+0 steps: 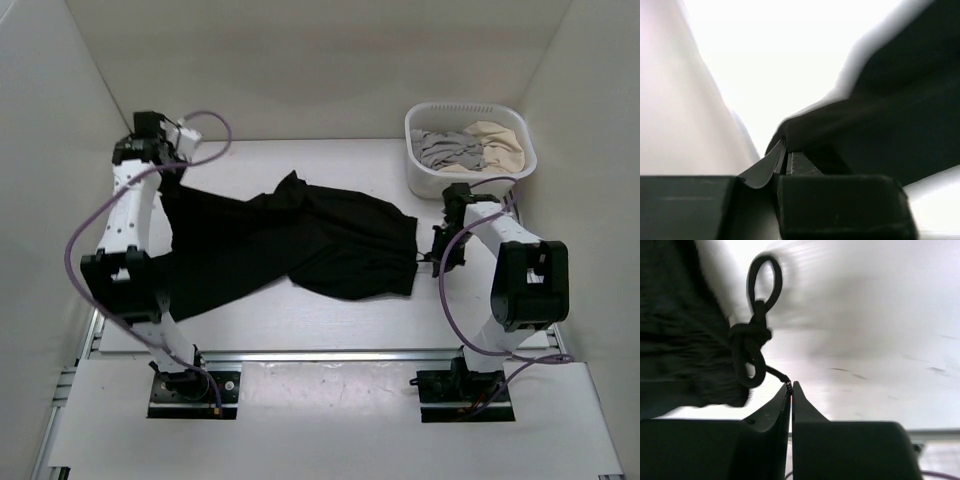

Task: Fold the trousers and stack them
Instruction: Flatten the trousers out

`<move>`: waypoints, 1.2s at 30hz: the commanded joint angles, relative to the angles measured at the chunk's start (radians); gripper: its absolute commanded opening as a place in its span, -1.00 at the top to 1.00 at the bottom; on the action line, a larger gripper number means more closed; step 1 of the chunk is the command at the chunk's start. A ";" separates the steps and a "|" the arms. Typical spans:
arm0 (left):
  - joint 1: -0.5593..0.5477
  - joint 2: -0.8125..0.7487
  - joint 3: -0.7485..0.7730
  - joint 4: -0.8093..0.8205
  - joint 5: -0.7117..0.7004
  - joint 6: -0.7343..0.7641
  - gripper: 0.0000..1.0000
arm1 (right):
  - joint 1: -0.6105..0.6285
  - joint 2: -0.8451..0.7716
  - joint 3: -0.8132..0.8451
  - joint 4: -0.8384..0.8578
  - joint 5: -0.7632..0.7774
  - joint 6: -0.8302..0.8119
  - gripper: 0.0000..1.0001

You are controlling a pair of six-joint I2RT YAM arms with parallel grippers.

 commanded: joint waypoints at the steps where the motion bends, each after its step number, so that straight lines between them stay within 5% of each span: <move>1: 0.102 0.233 0.309 0.008 -0.030 -0.055 0.72 | -0.089 -0.027 0.078 -0.082 0.086 -0.052 1.00; 3: 0.114 0.330 0.491 -0.018 -0.059 -0.093 0.72 | -0.100 -0.027 0.121 -0.082 0.063 -0.062 0.92; 4: 0.114 0.395 0.526 -0.029 -0.071 -0.105 0.56 | -0.100 -0.027 0.133 -0.082 0.081 -0.062 0.68; 6: 0.114 0.428 0.546 -0.029 -0.081 -0.119 -0.41 | -0.100 -0.040 0.153 -0.091 0.081 -0.072 0.10; 7: 0.114 0.428 0.530 -0.058 -0.052 -0.119 -0.90 | -0.100 -0.050 0.153 -0.091 0.051 -0.072 -0.49; 8: 0.114 0.406 0.501 -0.058 -0.021 -0.119 -1.00 | -0.100 -0.066 0.153 -0.091 0.035 -0.072 -0.63; 9: 0.123 0.378 0.409 -0.070 0.055 -0.103 -1.00 | -0.100 -0.102 0.153 -0.103 0.035 -0.072 -0.79; 12: 0.123 0.193 0.160 -0.070 0.204 -0.005 -1.00 | -0.100 -0.186 0.116 -0.114 0.026 -0.007 -0.86; 15: 0.113 -0.024 -0.051 -0.042 0.194 0.113 -1.00 | -0.100 -0.254 0.015 -0.113 -0.008 0.075 -0.92; 20: 0.044 -0.382 -0.661 0.034 0.213 0.232 -1.00 | -0.121 -0.297 -0.219 0.063 -0.093 0.204 -0.89; 26: -0.128 -0.550 -0.984 0.183 0.059 0.212 -1.00 | -0.122 -0.224 -0.283 0.231 -0.206 0.294 -0.86; 31: -0.197 -0.582 -0.937 0.183 -0.040 0.132 -1.00 | -0.122 -0.198 -0.273 0.214 -0.159 0.285 -0.83; 36: -0.206 -0.549 -0.226 0.149 -0.056 0.096 -1.00 | -0.094 -0.303 -0.209 0.118 0.049 0.233 -0.83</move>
